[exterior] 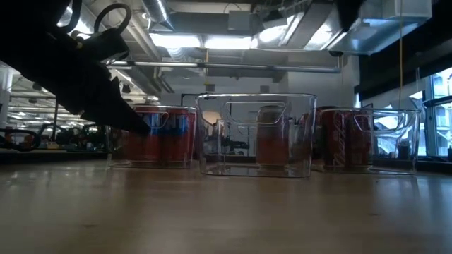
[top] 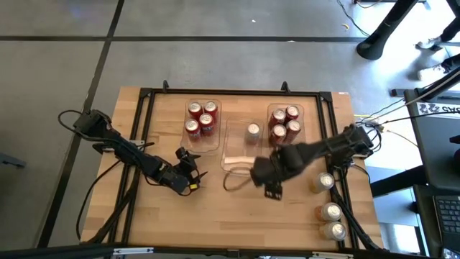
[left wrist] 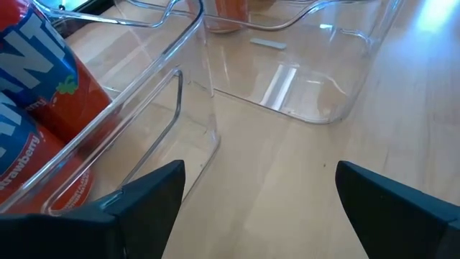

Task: Sort soda cans
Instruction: Put the orange white soda can into the center transparent bin

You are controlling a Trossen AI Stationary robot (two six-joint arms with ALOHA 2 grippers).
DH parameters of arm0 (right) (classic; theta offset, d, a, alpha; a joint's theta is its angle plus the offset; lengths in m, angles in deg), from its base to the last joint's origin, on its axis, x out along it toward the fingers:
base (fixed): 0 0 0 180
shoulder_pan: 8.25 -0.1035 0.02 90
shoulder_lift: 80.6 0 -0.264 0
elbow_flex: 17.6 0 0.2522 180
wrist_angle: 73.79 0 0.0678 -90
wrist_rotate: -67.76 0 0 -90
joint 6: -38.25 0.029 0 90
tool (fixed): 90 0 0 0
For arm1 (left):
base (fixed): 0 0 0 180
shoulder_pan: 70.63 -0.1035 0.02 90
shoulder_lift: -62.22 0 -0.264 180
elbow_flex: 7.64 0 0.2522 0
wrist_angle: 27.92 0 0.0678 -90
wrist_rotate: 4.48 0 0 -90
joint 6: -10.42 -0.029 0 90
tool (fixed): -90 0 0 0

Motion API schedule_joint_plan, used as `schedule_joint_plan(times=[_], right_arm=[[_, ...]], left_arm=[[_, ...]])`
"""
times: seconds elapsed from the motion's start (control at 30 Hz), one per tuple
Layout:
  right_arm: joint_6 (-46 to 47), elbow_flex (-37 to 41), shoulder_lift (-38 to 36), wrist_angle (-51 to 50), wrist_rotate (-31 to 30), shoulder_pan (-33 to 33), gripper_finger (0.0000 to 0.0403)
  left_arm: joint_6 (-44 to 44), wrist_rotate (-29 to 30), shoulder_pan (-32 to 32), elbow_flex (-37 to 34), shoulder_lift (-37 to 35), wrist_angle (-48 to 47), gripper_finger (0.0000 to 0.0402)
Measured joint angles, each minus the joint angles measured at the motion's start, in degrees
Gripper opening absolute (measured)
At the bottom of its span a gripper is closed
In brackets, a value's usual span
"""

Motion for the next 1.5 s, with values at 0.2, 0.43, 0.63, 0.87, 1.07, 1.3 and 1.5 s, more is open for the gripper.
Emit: schedule_joint_plan(times=[0.2,0.43,0.63,0.87,1.07,1.3,1.5], right_arm=[[7.45,2.48,0.02,-0.04,0.94,-6.88,0.0353],[18.25,4.95,-0.32,0.05,1.76,-13.22,0.0353],[28.49,9.33,-1.64,0.02,0.88,-18.89,0.0353],[41.90,16.01,-4.26,-0.01,4.38,-25.09,0.0353],[56.90,22.01,-10.90,-0.01,5.39,-30.16,0.0353],[76.84,29.34,-20.04,-0.10,5.43,-36.48,0.0353],[83.95,31.57,-21.59,0.45,5.41,-40.14,0.0353]], left_arm=[[0.57,0.00,0.00,0.00,0.00,0.04,0.0347],[2.64,-0.02,0.00,0.00,0.00,0.04,0.0347],[3.06,-0.04,0.00,0.00,0.00,1.39,0.0347],[3.06,-0.02,0.00,0.00,0.00,5.19,0.0347],[3.73,-0.02,0.00,-0.02,0.00,5.88,0.0347],[4.13,-0.02,0.00,-0.02,0.00,5.87,0.0347],[4.13,-0.02,0.00,-0.02,0.00,5.86,0.0347]])
